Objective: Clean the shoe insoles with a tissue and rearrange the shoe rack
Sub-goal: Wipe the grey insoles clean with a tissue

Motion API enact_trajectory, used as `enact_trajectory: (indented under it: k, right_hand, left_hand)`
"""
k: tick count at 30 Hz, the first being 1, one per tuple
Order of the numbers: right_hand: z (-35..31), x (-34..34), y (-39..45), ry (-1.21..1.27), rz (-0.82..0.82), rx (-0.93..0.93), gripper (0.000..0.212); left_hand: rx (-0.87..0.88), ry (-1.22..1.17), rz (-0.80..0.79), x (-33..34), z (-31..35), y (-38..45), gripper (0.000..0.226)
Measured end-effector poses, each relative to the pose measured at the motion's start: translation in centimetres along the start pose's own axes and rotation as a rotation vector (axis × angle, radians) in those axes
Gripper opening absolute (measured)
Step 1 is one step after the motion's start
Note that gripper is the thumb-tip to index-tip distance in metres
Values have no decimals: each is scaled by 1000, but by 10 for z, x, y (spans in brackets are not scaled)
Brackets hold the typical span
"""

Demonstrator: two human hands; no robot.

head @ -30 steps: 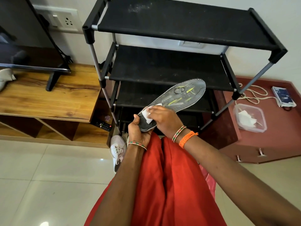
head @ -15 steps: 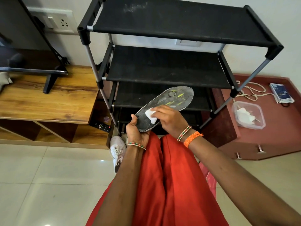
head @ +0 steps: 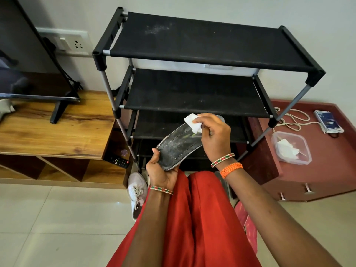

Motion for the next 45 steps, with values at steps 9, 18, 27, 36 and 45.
enact_trajectory:
  k: [9, 18, 27, 36, 45]
  right_hand:
    - [-4, -3, 44, -112, -13, -77, 30]
    - [43, 29, 56, -239, -390, 163, 20]
    - [42, 54, 59, -200, -519, 11, 24]
    - [84, 41, 86, -351, -347, 253, 19]
    - [67, 57, 68, -355, -550, -36, 24]
  left_hand:
    - [95, 5, -20, 43, 21, 8, 36]
    - [102, 539, 63, 48, 14, 70, 18]
    - [161, 1545, -119, 84, 46, 112, 19]
    - [458, 1755, -112, 95, 44, 112, 28]
    - [397, 1822, -146, 98, 43, 116, 30]
Point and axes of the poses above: each hand's wrist, its own y-axis towards the middle knuckle, its own x-axis out of the palm, z = x × y, the point moved 3 cm from there along y, towards the middle knuckle, and after that the axes turned 1 degree about x, right-handed, at the moved point
